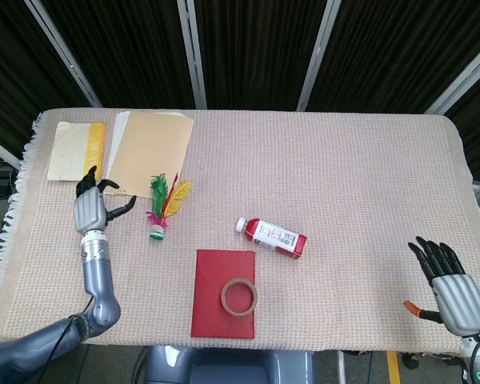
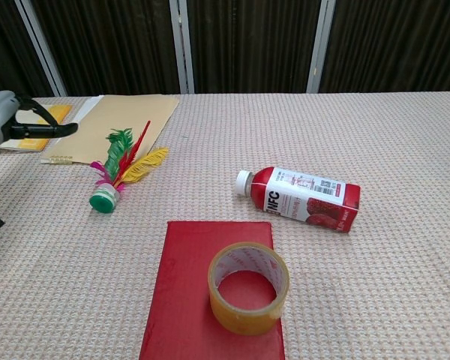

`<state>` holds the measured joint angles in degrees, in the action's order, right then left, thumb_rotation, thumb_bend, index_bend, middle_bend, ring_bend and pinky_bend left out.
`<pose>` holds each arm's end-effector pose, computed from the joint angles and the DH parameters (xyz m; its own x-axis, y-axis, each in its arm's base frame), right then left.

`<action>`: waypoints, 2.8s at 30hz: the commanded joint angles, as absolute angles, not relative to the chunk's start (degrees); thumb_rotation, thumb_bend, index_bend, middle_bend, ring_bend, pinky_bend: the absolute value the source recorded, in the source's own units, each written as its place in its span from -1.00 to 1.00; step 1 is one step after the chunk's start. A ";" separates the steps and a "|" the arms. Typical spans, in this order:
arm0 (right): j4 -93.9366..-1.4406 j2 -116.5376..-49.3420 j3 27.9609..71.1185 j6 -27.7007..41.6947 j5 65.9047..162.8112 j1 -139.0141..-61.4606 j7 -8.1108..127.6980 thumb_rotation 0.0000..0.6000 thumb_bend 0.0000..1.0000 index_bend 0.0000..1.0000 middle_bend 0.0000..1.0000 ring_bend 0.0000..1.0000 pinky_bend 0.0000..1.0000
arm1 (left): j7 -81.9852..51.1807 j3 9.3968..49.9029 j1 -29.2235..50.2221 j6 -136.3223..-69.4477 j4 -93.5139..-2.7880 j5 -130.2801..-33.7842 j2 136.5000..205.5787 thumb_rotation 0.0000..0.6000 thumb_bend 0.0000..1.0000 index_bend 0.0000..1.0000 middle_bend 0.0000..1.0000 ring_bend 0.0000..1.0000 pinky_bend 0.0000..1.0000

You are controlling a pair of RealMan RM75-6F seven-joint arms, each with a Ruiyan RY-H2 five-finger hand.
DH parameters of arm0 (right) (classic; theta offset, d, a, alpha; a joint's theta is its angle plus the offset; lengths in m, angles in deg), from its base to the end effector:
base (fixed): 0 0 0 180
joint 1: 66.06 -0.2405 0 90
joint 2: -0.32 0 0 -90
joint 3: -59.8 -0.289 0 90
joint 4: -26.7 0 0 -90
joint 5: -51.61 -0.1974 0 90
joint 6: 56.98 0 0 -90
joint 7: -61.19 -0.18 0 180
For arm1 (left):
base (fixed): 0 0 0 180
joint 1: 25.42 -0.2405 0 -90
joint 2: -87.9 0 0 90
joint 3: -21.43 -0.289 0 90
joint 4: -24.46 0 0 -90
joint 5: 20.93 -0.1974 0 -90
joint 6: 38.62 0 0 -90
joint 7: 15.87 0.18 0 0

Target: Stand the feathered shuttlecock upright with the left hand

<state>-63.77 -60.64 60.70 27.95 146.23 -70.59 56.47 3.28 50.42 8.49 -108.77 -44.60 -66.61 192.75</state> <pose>-0.3284 -0.2019 0.1841 0.4156 -0.0774 0.9063 -0.9042 -0.1435 0.4024 -0.2570 0.4168 0.0028 0.0622 -0.0408 0.9972 0.9540 0.2959 -0.0474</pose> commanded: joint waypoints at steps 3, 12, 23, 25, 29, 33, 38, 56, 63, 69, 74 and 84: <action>-63.52 -60.51 60.68 28.45 146.32 -70.47 55.89 1.00 -0.87 -1.00 -1.00 -1.00 -1.00 | 6.57 51.30 11.85 -106.85 -41.51 -63.03 196.00 0.27 -0.72 -0.26 -1.00 -1.00 -1.00; -63.24 -60.27 60.71 28.77 146.19 -70.35 54.99 1.00 -0.87 -1.00 -1.00 -1.00 -1.00 | 7.84 51.10 15.15 -105.26 -36.29 -61.56 200.08 0.27 -0.75 -0.28 -1.00 -1.00 -1.00; -63.19 -59.97 60.97 29.27 146.84 -70.30 54.14 1.00 -0.87 -1.00 -1.00 -1.00 -1.00 | 5.22 51.76 20.26 -100.76 -26.01 -61.97 206.33 0.28 -0.75 -0.31 -1.00 -1.00 -1.00; -63.15 -59.95 60.96 29.32 146.84 -70.31 54.09 1.00 -0.87 -1.00 -1.00 -1.00 -1.00 | 4.46 51.82 21.23 -99.49 -24.05 -62.15 207.56 0.28 -0.74 -0.32 -1.00 -1.00 -1.00; -62.90 -59.98 60.94 29.03 146.61 -70.43 53.77 1.00 -0.87 -1.00 -1.00 -1.00 -1.00 | 2.71 51.97 23.32 -97.98 -19.25 -63.09 210.44 0.28 -0.71 -0.32 -1.00 -1.00 -1.00; -62.60 -59.78 60.81 29.20 146.25 -70.35 53.06 1.00 -0.87 -1.00 -1.00 -1.00 -1.00 | 1.22 52.39 24.79 -97.06 -16.17 -63.89 212.32 0.27 -0.51 -0.21 -1.00 -1.00 -1.00; -62.44 -59.74 60.89 29.17 146.35 -70.38 52.82 1.00 -0.87 -1.00 -1.00 -1.00 -1.00 | -2.28 52.72 25.95 -97.76 -13.60 -66.06 214.16 0.28 0.07 0.15 -1.00 -1.00 -1.00; -63.27 -59.97 61.19 28.35 146.31 -70.58 54.70 1.00 -0.86 -1.00 -1.00 -1.00 -1.00 | -16.80 43.15 17.16 -109.37 -27.86 -82.92 207.88 0.28 0.08 0.25 -1.00 -1.00 -1.00; -63.65 -60.12 61.33 28.47 146.54 -70.47 55.75 1.00 -0.86 -1.00 -1.00 -1.00 -1.00 | -18.21 35.80 9.64 -113.14 -44.55 -89.34 198.17 0.28 -0.11 0.02 -1.00 -1.00 -1.00; -63.92 -60.21 61.27 28.35 146.26 -70.45 56.34 1.00 -0.86 -1.00 -1.00 -1.00 -1.00 | -19.53 32.24 5.11 -115.64 -55.98 -93.39 190.43 0.28 -0.12 0.01 -1.00 -1.00 -1.00; -64.07 -60.38 61.32 27.84 146.02 -70.56 57.07 1.00 -0.86 -1.00 -1.00 -1.00 -1.00 | -22.44 29.92 1.59 -118.19 -59.79 -96.14 186.54 0.29 -0.12 0.00 -1.00 -1.00 -1.00; -64.66 -60.83 61.20 26.95 145.46 -70.85 58.87 1.00 -0.85 -1.00 -1.00 -1.00 -1.00 | -30.12 25.78 -4.39 -120.94 -61.14 -99.89 181.74 0.27 -0.21 -0.20 -1.00 -1.00 -1.00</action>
